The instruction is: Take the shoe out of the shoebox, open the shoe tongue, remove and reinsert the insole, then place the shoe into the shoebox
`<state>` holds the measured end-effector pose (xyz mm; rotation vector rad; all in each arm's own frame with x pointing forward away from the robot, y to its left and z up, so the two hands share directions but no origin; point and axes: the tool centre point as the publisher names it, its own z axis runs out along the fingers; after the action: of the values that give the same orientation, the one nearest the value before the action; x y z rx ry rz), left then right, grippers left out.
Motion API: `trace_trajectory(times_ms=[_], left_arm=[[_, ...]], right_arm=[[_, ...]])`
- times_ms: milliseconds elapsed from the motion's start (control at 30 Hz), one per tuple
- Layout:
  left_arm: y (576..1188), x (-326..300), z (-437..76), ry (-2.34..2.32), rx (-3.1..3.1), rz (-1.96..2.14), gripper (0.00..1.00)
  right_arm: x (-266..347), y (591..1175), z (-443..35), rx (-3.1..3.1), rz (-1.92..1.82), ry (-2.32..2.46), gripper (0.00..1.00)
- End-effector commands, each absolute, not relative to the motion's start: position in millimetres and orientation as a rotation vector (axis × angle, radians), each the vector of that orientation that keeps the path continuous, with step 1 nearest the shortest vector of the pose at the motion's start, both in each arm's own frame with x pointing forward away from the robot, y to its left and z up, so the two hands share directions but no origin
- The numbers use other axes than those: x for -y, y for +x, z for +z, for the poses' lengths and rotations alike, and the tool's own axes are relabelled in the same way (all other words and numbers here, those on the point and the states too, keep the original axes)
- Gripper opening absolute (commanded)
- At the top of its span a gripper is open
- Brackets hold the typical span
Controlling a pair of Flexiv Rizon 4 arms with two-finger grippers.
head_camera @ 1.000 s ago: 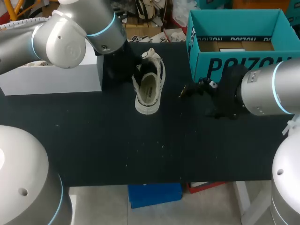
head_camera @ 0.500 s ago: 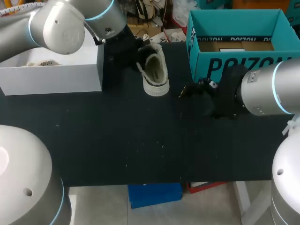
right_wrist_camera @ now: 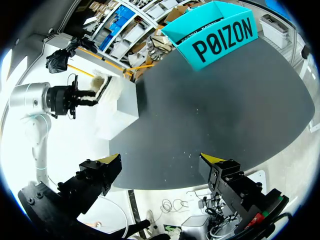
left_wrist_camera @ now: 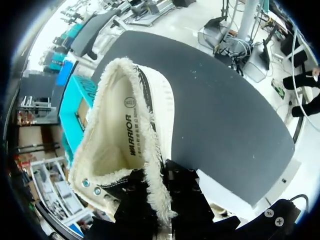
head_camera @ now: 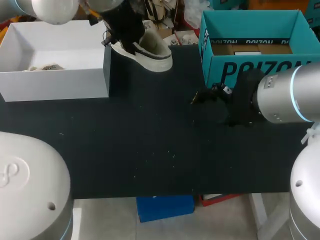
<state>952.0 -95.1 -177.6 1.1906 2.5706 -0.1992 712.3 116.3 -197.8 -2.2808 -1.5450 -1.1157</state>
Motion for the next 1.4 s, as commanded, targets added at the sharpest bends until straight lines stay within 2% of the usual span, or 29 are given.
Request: trace_trajectory(times_ms=[33, 800, 1033, 1400], left_arm=[[966, 68, -169, 0.546, -2.719, -0.081, 0.00], [1078, -99, -193, -0.064, -2.726, 0.040, 0.00], [1086, -150, -199, -0.099, -2.715, 0.094, 0.00], [1087, -179, -217, 0.031, -2.721, 0.101, 0.00]], right_arm=[[-118, 712, -198, 1.545, -1.115, -2.286, 1.00], [-118, 712, -198, 1.545, -1.115, -2.286, 1.00], [-118, 712, -198, 1.545, -1.115, -2.286, 1.00], [-118, 712, -198, 1.545, -1.115, -2.286, 1.00]])
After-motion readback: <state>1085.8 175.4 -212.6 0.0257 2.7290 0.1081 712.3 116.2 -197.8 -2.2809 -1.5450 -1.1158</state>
